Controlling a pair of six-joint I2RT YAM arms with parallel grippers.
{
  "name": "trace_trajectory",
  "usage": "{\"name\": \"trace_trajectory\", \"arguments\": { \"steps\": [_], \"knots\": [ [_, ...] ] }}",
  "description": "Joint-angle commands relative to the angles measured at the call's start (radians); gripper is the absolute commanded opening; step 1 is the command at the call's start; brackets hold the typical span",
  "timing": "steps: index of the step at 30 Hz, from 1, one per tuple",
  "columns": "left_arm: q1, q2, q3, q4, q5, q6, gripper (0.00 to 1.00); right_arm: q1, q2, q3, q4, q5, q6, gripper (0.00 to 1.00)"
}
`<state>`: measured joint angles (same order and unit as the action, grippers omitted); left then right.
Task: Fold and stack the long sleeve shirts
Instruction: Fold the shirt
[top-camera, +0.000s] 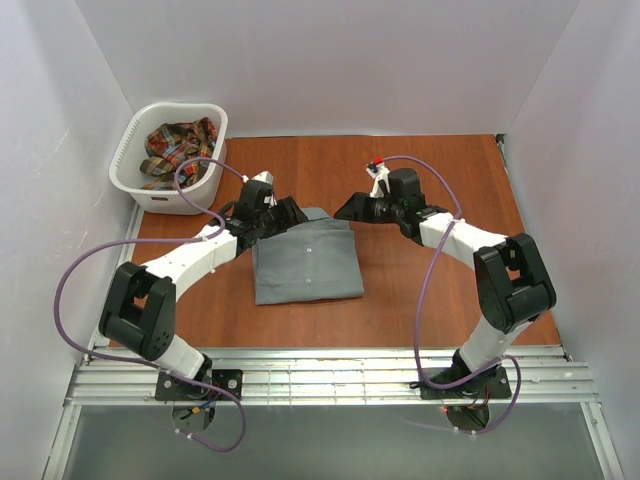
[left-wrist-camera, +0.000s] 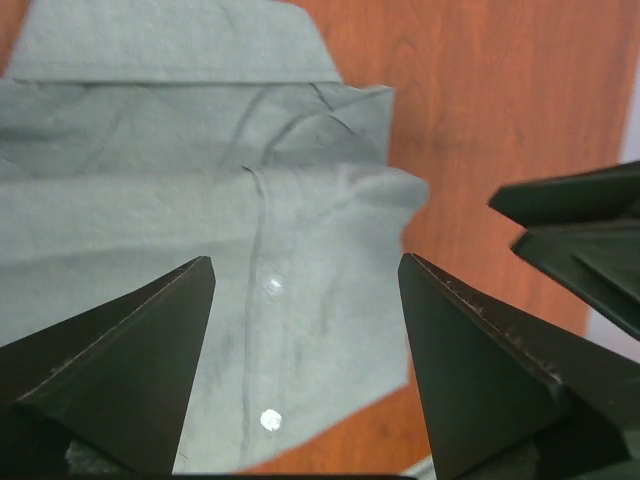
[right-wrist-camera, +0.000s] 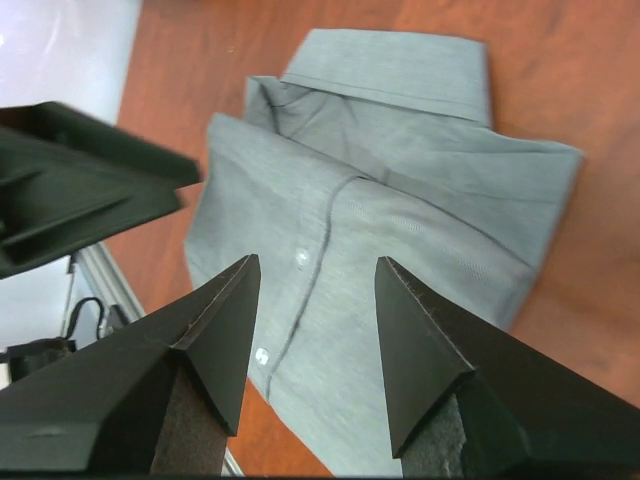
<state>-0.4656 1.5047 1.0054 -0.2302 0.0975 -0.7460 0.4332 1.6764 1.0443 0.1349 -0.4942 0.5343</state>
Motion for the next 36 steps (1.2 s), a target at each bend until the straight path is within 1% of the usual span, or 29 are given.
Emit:
{"name": "trace_trajectory", "arguments": {
  "steps": [1,2,4,5,6,7,10,11,12,14,16,19,20,23,24,26,28,31,32,34,35,36],
  "knots": [
    [0.024,0.011,0.019,-0.001,-0.068,0.069,0.71,0.01,0.042,0.01,0.109,-0.038,0.05,0.44],
    [0.033,-0.024,0.01,0.0,-0.085,0.088,0.76,0.012,0.039,0.008,0.108,-0.038,0.037,0.44],
    [0.054,-0.06,-0.022,0.008,-0.134,0.138,0.83,0.016,0.029,0.011,0.086,-0.046,-0.04,0.44],
    [0.085,-0.072,-0.03,0.005,-0.151,0.172,0.9,0.024,0.028,0.023,0.063,-0.049,-0.08,0.45],
    [0.105,-0.083,-0.036,-0.012,-0.157,0.174,0.9,0.045,0.035,0.042,0.031,-0.052,-0.136,0.45],
    [0.158,-0.078,-0.037,-0.023,-0.153,0.171,0.9,0.061,0.04,0.087,-0.062,-0.026,-0.239,0.45],
    [0.234,-0.037,-0.028,-0.044,-0.064,0.148,0.83,0.11,0.048,0.128,-0.176,0.04,-0.367,0.45],
    [0.24,-0.018,-0.019,-0.053,-0.061,0.146,0.8,0.119,0.045,0.125,-0.193,0.054,-0.372,0.45],
    [0.242,0.029,-0.01,-0.076,-0.058,0.139,0.74,0.14,0.034,0.12,-0.207,0.069,-0.373,0.45],
    [0.245,0.07,0.009,-0.099,-0.045,0.137,0.72,0.177,0.025,0.114,-0.269,0.141,-0.387,0.45],
    [0.246,0.112,-0.004,-0.09,-0.029,0.122,0.66,0.251,0.017,0.111,-0.316,0.202,-0.389,0.45],
    [0.248,0.158,-0.016,-0.067,-0.01,0.117,0.63,0.324,0.013,0.054,-0.351,0.227,-0.326,0.45],
    [0.248,0.169,-0.021,-0.061,-0.005,0.114,0.62,0.344,0.002,0.01,-0.356,0.224,-0.272,0.45],
    [0.252,0.209,-0.031,-0.06,0.008,0.109,0.61,0.361,-0.01,-0.087,-0.359,0.203,-0.202,0.44],
    [0.252,0.213,-0.042,-0.057,0.019,0.099,0.6,0.361,-0.003,-0.099,-0.374,0.197,-0.198,0.44],
    [0.254,0.21,-0.085,-0.047,0.036,0.054,0.56,0.36,0.02,-0.102,-0.429,0.249,-0.221,0.43],
    [0.254,0.192,-0.12,-0.043,0.082,-0.005,0.54,0.345,0.031,-0.096,-0.494,0.298,-0.25,0.43],
    [0.252,0.122,-0.22,-0.031,0.154,-0.073,0.53,0.267,0.032,-0.093,-0.531,0.344,-0.332,0.43],
    [0.252,0.061,-0.275,-0.023,0.177,-0.079,0.53,0.207,0.032,-0.089,-0.543,0.356,-0.355,0.43],
    [0.248,0.002,-0.338,-0.006,0.235,-0.116,0.53,0.141,0.034,-0.052,-0.583,0.402,-0.416,0.43],
    [0.245,-0.056,-0.365,-0.001,0.26,-0.122,0.53,0.075,0.034,-0.034,-0.592,0.416,-0.431,0.43],
    [0.231,-0.078,-0.416,-0.001,0.283,-0.127,0.53,0.044,0.032,0.002,-0.6,0.433,-0.453,0.43]
  ]
}}
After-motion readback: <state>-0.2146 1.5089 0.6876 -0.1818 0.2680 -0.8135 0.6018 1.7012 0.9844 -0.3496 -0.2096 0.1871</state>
